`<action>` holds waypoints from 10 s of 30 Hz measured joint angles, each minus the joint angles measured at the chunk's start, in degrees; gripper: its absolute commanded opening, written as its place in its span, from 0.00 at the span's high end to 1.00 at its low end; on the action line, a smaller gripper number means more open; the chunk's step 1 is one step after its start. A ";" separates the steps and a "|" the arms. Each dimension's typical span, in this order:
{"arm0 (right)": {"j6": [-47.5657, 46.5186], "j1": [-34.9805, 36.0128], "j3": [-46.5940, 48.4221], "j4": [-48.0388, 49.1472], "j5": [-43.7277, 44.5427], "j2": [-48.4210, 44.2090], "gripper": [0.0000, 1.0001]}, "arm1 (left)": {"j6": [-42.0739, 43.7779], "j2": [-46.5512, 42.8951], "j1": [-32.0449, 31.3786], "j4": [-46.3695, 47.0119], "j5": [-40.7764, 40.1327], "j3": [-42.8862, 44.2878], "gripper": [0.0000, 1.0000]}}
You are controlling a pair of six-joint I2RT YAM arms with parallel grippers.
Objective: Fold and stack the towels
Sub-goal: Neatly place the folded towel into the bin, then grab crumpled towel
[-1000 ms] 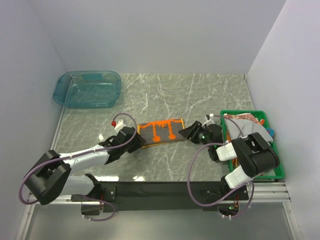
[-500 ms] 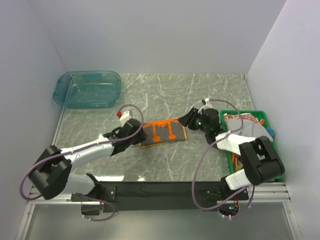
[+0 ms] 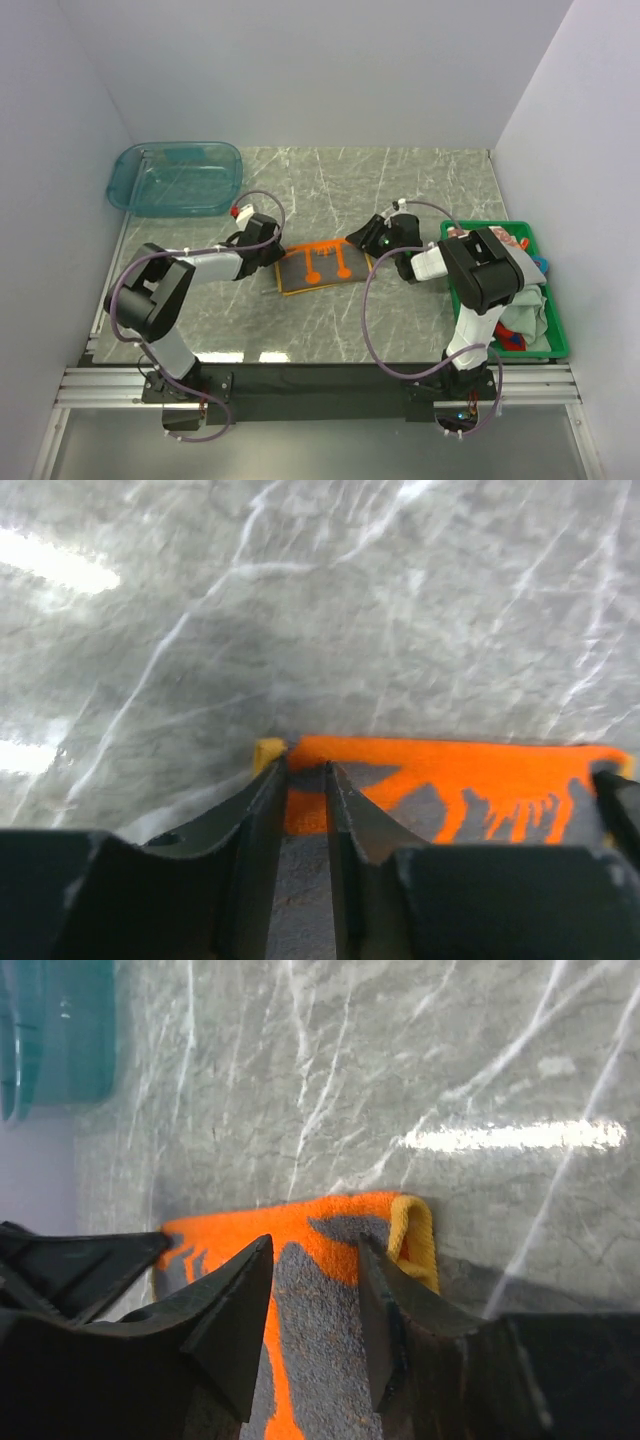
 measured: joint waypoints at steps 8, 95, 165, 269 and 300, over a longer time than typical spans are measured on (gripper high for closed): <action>-0.42 -0.63 -1.44 1.25 0.55 -0.81 0.54 | -1.18 -1.97 0.48 6.49 0.35 -4.92 0.63; -29.99 35.63 13.88 -33.73 10.25 -4.20 1.00 | -9.94 -16.35 2.97 3.32 21.94 -15.93 0.01; -31.01 32.50 -4.07 -48.61 30.99 -49.62 0.11 | 35.10 20.28 20.70 -41.18 5.99 63.06 0.99; -27.04 27.10 15.41 -64.04 41.92 -31.95 0.00 | 43.32 9.92 37.18 -33.75 0.59 69.37 0.01; -5.18 -28.04 10.27 -71.32 51.30 -38.80 0.32 | 32.65 -49.37 21.53 -23.74 22.12 -2.03 0.00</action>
